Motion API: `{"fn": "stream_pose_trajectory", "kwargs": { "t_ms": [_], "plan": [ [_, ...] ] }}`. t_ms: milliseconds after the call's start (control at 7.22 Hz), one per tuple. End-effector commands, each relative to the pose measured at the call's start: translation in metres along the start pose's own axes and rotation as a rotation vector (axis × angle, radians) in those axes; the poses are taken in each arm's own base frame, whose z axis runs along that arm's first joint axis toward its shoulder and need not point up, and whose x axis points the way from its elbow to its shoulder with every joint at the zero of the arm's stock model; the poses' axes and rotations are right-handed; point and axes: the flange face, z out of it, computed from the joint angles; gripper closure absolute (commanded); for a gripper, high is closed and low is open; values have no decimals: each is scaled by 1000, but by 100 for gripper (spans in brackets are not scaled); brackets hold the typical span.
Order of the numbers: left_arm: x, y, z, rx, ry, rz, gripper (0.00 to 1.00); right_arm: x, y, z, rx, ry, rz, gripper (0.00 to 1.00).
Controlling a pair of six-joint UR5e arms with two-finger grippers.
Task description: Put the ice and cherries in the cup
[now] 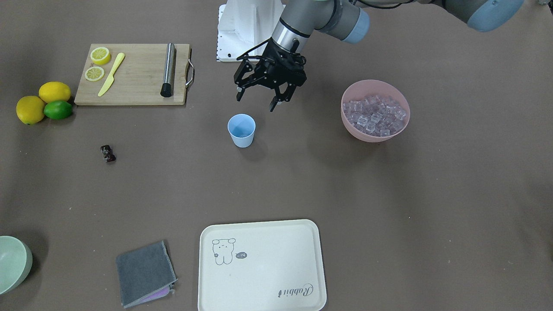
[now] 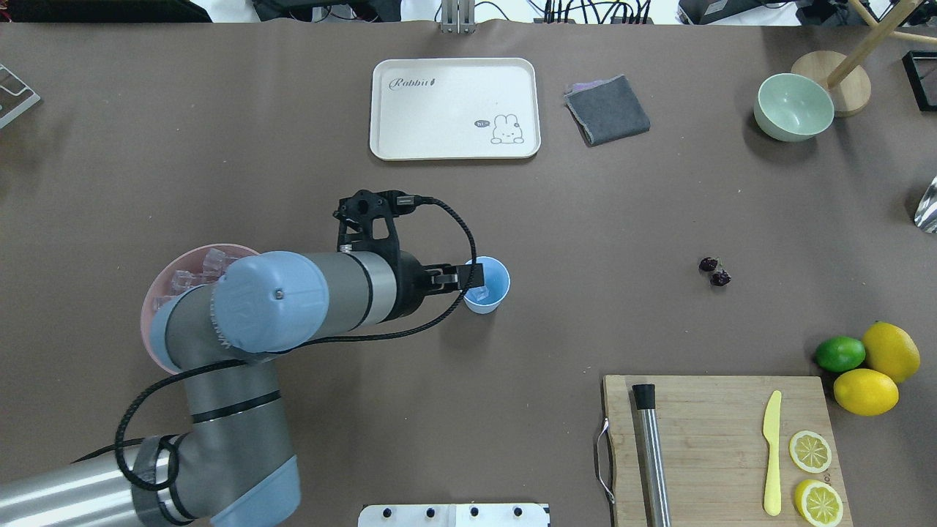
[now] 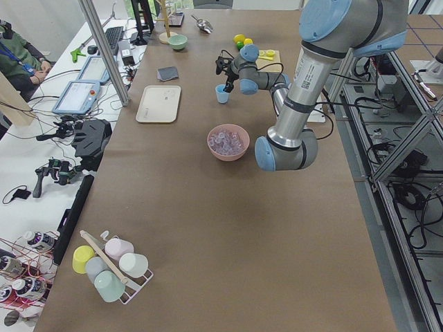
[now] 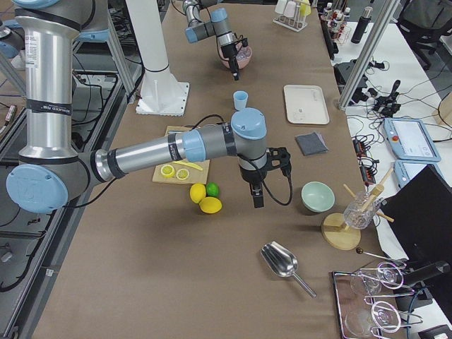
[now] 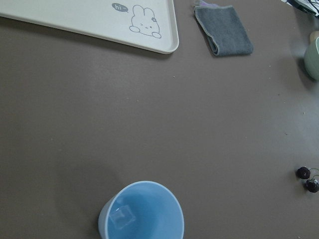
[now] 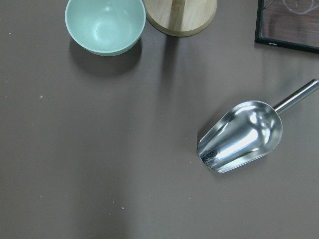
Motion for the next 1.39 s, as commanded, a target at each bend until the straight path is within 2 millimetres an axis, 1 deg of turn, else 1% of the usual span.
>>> {"fn": "stream_pose_trajectory", "kwargs": {
  "t_ms": [0,139,277,416,554,831,970,1108,1247],
  "plan": [
    [-68,3,-53,-63,-108,138,2,0,0,0,0,-1,-1,0],
    [-87,-24,-75,-119,-177,123,2,0,0,0,0,-1,-1,0],
    [-106,-38,-81,-130,-218,159,2,1,0,1,-3,0,0,0],
    [-142,-34,-79,-163,-271,275,2,1,0,2,-4,0,-1,0],
    [-155,-40,-80,-166,-288,334,2,2,2,2,-4,-1,1,0],
    [-174,-36,-71,-187,-323,377,3,0,2,3,-7,-14,1,0],
    [-179,-35,-70,-200,-326,438,11,1,2,2,-6,-14,2,0],
    [-187,-33,-70,-223,-331,523,15,1,2,2,-6,-14,2,0],
    [-192,-32,-70,-231,-337,542,15,1,2,2,-6,-17,2,0]
  ]
}}
